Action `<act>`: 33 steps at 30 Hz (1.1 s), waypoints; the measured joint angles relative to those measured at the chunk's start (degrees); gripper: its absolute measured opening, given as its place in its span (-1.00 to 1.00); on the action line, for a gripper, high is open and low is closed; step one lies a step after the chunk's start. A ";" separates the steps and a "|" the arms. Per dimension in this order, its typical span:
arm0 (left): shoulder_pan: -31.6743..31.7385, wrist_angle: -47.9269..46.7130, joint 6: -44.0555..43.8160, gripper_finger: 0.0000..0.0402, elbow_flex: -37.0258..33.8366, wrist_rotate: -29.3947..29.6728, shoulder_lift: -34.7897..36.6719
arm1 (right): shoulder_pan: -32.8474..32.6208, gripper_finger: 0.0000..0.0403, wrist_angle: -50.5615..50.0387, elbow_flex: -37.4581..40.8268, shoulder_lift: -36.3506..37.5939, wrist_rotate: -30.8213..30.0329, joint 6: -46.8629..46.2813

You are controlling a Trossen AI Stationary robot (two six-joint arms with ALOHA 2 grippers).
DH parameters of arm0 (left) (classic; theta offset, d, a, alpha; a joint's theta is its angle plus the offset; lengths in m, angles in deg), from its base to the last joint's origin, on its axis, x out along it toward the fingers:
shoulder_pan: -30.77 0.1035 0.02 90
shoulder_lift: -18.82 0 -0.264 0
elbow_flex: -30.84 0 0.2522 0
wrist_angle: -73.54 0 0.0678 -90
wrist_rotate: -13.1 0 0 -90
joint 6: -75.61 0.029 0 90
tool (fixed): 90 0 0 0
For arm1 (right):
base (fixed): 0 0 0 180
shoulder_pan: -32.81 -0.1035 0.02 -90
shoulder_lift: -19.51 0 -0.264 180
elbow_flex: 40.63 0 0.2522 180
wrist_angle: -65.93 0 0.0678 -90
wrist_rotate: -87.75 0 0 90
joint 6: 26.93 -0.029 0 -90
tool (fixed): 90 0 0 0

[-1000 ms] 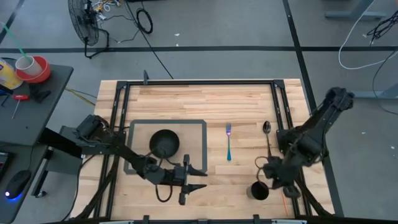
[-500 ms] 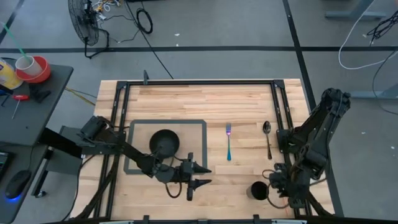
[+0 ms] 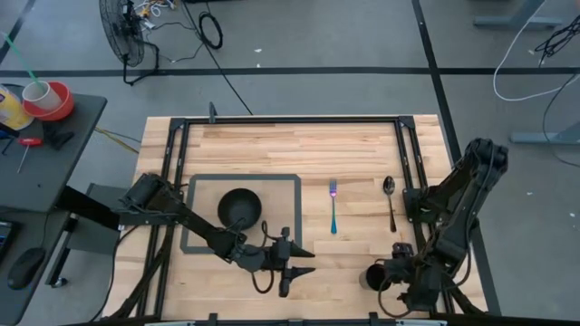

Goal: Pick & Place Utensil
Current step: Put the black cup on top of the black bowl on the table mat

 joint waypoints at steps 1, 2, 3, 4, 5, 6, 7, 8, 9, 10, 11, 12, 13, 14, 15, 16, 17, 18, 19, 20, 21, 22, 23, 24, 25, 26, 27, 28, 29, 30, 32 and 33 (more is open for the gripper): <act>0.00 0.04 -0.06 -0.10 0.00 0.01 0.00 | -0.15 0.96 -0.35 0.00 -0.52 -0.97 0.39; 0.00 0.01 -0.17 -0.10 0.00 0.01 0.00 | -0.38 0.94 -0.54 0.00 -1.03 -2.48 1.41; 0.00 -0.11 -0.17 -0.10 0.00 -0.01 0.00 | -0.68 0.92 -0.47 0.00 -1.53 -4.63 2.48; -0.02 -0.16 -0.17 -0.10 0.00 -0.01 0.00 | -0.88 0.90 -0.35 0.00 -2.01 -5.67 2.94; -0.02 -0.14 -0.17 -0.10 0.00 -0.04 0.00 | -0.97 0.89 -0.37 0.00 -2.41 -5.92 3.17; 0.00 -0.08 -0.17 -0.10 0.00 -0.01 0.00 | -1.16 0.89 -0.30 0.00 -2.76 -5.93 3.23; 0.00 -0.09 -0.17 -0.10 0.00 -0.01 0.00 | -1.36 0.89 -0.10 0.00 -3.00 -6.15 3.28; 0.00 -0.12 -0.18 -0.10 0.00 -0.01 0.00 | -1.69 0.89 0.05 0.00 -3.17 -7.22 3.71; 0.00 -0.11 -0.20 -0.10 0.00 0.01 0.00 | -2.16 0.90 0.09 0.00 -3.23 -9.09 4.05; 0.00 -0.07 -0.24 -0.10 0.00 0.11 0.00 | -2.64 0.91 0.07 0.00 -3.23 -11.41 4.19; 0.00 -0.06 -0.44 -0.10 0.00 0.28 0.00 | -2.97 0.92 0.14 0.00 -3.23 -14.01 4.52; 0.00 -0.07 -0.60 -0.10 0.00 0.28 0.00 | -3.26 0.94 0.21 0.00 -3.23 -16.34 4.57; 0.00 -0.09 -0.88 -0.10 0.00 0.29 0.00 | -3.52 0.96 0.22 0.00 -3.23 -18.36 4.56; 0.00 -0.07 -1.19 -0.10 0.00 0.29 0.00 | -3.72 0.97 0.28 0.00 -3.23 -20.08 4.73; 0.02 -0.05 -1.34 -0.10 0.00 0.29 0.00 | -3.89 0.98 0.54 0.03 -3.23 -21.05 4.99; 0.03 -0.07 -1.42 -0.10 0.00 0.32 0.00 | -3.86 0.98 1.49 0.34 -3.23 -21.31 5.30; 0.02 -0.07 -1.42 -0.10 0.00 0.35 0.00 | -3.84 0.98 2.57 0.75 -3.23 -21.35 5.76; 0.00 -0.07 -1.42 -0.10 0.00 0.38 0.00 | -3.84 0.97 3.74 1.29 -3.23 -21.33 6.56; 0.00 -0.05 -1.42 -0.10 0.00 0.40 0.00 | -3.87 0.97 5.52 1.97 -3.23 -21.35 7.18; 0.00 -0.04 -1.41 -0.10 0.00 0.47 0.00 | -3.85 0.96 8.01 2.89 -3.23 -21.35 8.19; 0.00 -0.05 -1.40 -0.10 0.00 0.65 0.00 | -3.68 0.96 10.51 3.93 -3.22 -21.32 8.97; 0.00 -0.05 -1.40 -0.10 0.00 0.85 0.00 | -3.59 0.95 12.23 4.83 -3.23 -21.21 9.58; 0.00 -0.05 -1.37 -0.10 0.00 1.17 0.00 | -3.47 0.95 13.23 5.40 -3.23 -21.05 9.88; 0.00 -0.03 -1.20 -0.10 0.00 1.56 0.00 | -3.31 0.94 13.88 5.60 -3.23 -21.09 9.88; -0.11 -0.05 -1.13 -0.10 0.00 1.98 0.00 | -3.18 0.92 14.27 5.62 -3.23 -21.21 9.84; -0.21 -0.05 -1.03 -0.10 0.00 2.37 0.00 | -3.09 0.90 14.45 5.62 -3.23 -21.55 9.91; -0.37 -0.03 -0.97 -0.10 0.00 2.64 0.00 | -3.08 0.87 14.61 5.62 -3.23 -21.93 10.25; -0.50 -0.03 -0.42 -0.10 0.00 2.82 0.00 | -3.05 0.84 15.14 5.64 -3.21 -22.25 10.77; -0.69 -0.04 0.04 -0.10 0.00 2.83 0.00 | -2.91 0.80 15.81 5.64 -3.19 -22.43 11.26; -0.88 -0.04 0.55 -0.10 0.00 2.84 0.01 | -2.59 0.76 16.39 5.64 -3.16 -22.39 11.58; -1.48 -0.47 1.37 -0.10 -0.07 2.83 0.56 | -1.74 0.69 16.68 5.64 -3.14 -21.49 11.63; -1.82 -0.53 1.40 -0.10 -0.07 2.83 1.11 | -1.09 0.66 16.68 5.64 -3.14 -20.93 11.64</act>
